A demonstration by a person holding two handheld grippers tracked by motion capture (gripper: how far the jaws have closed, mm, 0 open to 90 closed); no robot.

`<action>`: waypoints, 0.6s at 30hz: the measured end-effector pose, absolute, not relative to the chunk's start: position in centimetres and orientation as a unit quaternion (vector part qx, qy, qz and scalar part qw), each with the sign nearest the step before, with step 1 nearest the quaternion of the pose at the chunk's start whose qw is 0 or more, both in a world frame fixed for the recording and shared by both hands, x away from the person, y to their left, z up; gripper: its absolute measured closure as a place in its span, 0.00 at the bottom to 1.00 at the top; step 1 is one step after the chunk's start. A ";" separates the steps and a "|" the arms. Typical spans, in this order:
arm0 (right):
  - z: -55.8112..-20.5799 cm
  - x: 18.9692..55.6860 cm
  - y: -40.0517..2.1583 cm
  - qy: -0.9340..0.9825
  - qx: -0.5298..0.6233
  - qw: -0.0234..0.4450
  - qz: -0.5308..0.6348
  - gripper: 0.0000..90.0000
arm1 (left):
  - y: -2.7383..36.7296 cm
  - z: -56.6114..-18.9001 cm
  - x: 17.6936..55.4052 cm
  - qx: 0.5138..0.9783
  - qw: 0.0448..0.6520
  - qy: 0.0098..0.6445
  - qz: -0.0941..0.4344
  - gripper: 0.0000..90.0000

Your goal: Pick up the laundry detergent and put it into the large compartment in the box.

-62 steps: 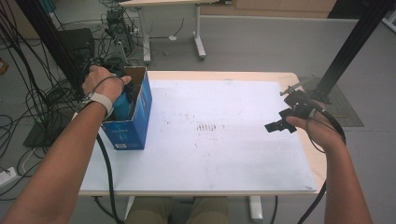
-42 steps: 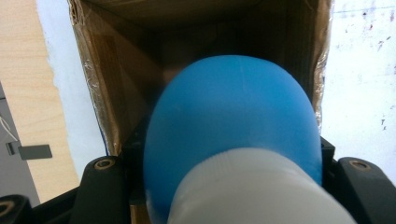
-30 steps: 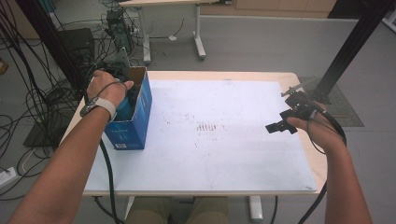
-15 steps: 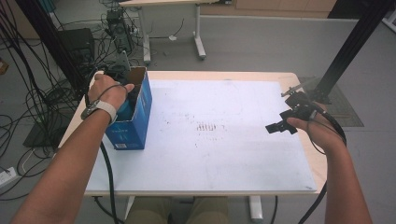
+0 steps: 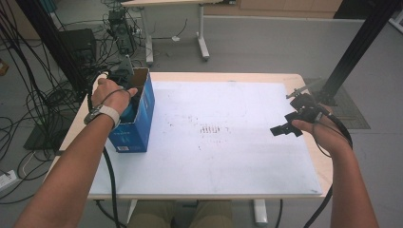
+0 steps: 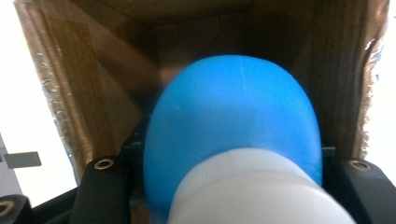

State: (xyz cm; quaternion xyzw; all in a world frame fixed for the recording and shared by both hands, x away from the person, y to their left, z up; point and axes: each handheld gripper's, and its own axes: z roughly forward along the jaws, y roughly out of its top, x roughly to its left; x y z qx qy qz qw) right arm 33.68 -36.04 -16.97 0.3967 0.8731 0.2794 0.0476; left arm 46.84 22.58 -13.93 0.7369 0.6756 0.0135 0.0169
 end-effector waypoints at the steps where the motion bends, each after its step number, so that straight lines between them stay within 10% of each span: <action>1: -17.0 33.7 -36.0 0.873 0.397 0.047 0.280 0.10 | 22.6 -14.0 46.8 0.737 0.017 0.676 0.012 0.43; 18: -17.0 33.7 -36.0 0.873 0.396 0.047 0.279 0.10 | 22.7 -14.4 46.8 0.737 0.018 0.675 0.011 0.43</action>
